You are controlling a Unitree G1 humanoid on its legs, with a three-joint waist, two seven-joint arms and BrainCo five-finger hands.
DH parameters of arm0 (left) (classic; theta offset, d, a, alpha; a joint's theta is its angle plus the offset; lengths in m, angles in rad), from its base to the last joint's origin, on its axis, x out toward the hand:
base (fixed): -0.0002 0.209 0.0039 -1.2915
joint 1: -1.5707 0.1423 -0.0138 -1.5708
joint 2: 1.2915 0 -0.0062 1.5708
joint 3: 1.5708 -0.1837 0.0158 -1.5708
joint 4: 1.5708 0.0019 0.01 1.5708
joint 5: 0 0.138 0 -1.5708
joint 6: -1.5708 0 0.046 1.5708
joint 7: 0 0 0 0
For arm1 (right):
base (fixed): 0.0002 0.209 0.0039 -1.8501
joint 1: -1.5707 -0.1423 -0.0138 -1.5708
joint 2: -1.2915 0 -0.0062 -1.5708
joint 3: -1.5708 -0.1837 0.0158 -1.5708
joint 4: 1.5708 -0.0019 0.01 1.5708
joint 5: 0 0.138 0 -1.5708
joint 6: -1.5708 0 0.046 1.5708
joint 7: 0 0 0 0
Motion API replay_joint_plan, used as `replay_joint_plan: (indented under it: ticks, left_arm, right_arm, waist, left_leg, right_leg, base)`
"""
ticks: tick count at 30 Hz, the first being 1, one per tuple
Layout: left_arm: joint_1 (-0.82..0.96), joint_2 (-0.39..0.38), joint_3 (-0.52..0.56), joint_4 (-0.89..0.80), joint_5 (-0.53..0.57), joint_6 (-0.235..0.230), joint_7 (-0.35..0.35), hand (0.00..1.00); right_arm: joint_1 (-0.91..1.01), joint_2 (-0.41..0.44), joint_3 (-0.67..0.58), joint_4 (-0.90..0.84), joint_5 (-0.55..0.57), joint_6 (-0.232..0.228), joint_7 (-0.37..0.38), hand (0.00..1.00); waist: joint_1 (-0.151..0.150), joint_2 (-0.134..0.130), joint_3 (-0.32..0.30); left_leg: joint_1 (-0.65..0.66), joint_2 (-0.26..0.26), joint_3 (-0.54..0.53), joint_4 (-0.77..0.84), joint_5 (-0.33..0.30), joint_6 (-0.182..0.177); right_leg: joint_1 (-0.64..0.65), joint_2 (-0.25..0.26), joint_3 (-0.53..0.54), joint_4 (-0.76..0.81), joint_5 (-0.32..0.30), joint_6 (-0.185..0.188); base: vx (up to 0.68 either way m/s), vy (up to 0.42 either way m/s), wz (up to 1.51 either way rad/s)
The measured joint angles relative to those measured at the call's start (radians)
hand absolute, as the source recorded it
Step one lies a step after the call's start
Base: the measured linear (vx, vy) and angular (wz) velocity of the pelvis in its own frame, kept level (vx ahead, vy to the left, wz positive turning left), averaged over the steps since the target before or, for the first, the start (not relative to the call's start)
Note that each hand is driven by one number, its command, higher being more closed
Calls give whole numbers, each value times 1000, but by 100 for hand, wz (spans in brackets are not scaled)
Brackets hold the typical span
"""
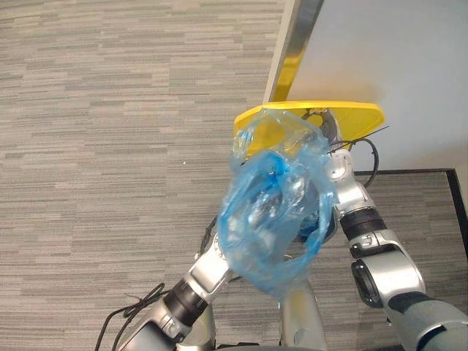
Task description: Gather rubbish on tea table into small bin, then transfer packed bag to large trash can.
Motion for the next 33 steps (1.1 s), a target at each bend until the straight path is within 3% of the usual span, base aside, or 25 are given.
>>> replay_joint_plan:
  ticks: [5, 9, 14, 15, 17, 33]
  left_arm:
    - [-67, -23, 51, 209, 56, 55, 20, 100]
    - [-169, -37, 129, 381, 77, 93, 47, 100]
    - [-244, -51, 165, 497, 78, 121, 67, 100]
    - [-250, -51, 165, 504, 79, 122, 67, 0]
    - [-283, -52, 190, 552, 82, 124, 67, 0]
    - [-330, -37, 282, 647, 143, 143, 81, 0]
  right_arm:
    - [-40, 7, 7, -1, -1, 0, -23, 0]
    - [-91, 30, 72, -19, -3, 0, -33, 0]
    - [-128, 56, 144, -26, 1, 0, -34, 0]
    - [-137, 57, 151, -26, 2, 0, -35, 0]
    - [-174, 66, 174, -26, 9, 0, -35, 0]
    - [-265, 83, 275, 11, 32, -1, -17, 0]
  waist:
    - [-27, -9, 29]
    - [-32, -31, 51]
    - [-40, -34, 67]
    - [-41, -34, 67]
    - [-48, -36, 89]
    - [-69, -39, 91]
  left_leg:
    - [-45, 2, 8, 14, -1, 1]
    - [-96, 18, 44, 37, -6, 8]
    - [-136, 36, 53, 67, -21, 3]
    - [-144, 36, 54, 69, -21, 3]
    - [-148, 36, 61, 69, -21, 3]
    - [-153, 48, 94, 69, -25, 1]
  right_leg:
    - [-35, 7, 7, -24, 22, 0]
    - [-86, 31, 38, -47, 56, -4]
    - [-122, 52, 47, -51, 68, -8]
    - [-130, 52, 49, -51, 69, -8]
    - [-137, 55, 56, -51, 72, -10]
    - [-166, 72, 83, -50, 78, -17]
  base:
    - [1, -8, -7]
    - [-6, -8, -24]
    - [9, -9, -15]
    - [16, -13, -8]
    - [14, -11, -8]
    - [10, -7, -5]
